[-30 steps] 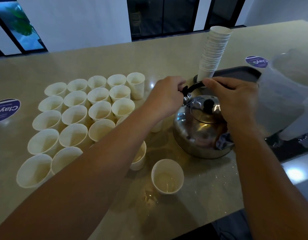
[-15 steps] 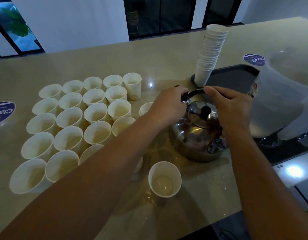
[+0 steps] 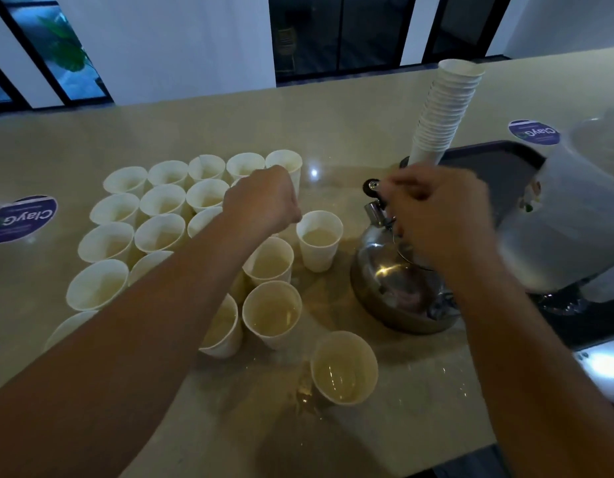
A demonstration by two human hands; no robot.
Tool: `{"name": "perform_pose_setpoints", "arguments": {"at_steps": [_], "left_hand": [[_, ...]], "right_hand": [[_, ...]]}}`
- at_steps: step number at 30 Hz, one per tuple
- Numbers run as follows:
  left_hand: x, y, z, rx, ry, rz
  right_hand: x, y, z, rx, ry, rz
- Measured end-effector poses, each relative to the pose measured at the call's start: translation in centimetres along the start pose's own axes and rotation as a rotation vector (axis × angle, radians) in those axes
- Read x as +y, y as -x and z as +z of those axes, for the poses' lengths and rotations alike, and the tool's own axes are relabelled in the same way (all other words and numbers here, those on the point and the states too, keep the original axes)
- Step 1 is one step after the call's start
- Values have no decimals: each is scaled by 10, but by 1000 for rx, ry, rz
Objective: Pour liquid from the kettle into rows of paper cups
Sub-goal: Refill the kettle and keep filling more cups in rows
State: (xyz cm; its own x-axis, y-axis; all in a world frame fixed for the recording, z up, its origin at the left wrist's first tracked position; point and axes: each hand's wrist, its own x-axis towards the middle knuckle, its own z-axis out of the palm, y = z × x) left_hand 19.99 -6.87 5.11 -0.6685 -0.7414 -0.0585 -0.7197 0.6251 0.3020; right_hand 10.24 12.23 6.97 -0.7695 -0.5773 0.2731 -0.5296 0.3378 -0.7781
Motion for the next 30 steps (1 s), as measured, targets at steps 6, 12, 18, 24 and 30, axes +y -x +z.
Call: {"name": "perform_pose_setpoints", "arguments": {"at_steps": [6, 12, 18, 24, 30], "left_hand": [[-3, -7, 20, -17, 24, 8], [-3, -12, 27, 14, 47, 14], [1, -16, 31, 74, -4, 59], [-4, -30, 27, 115, -47, 66], [-9, -49, 24, 104, -65, 72]], "right_hand": [[24, -20, 76, -427, 557, 31], [35, -25, 85, -397, 351, 205], [31, -33, 93, -326, 197, 254], [27, -54, 109, -328, 336, 205], [20, -77, 124, -331, 430, 145]]}}
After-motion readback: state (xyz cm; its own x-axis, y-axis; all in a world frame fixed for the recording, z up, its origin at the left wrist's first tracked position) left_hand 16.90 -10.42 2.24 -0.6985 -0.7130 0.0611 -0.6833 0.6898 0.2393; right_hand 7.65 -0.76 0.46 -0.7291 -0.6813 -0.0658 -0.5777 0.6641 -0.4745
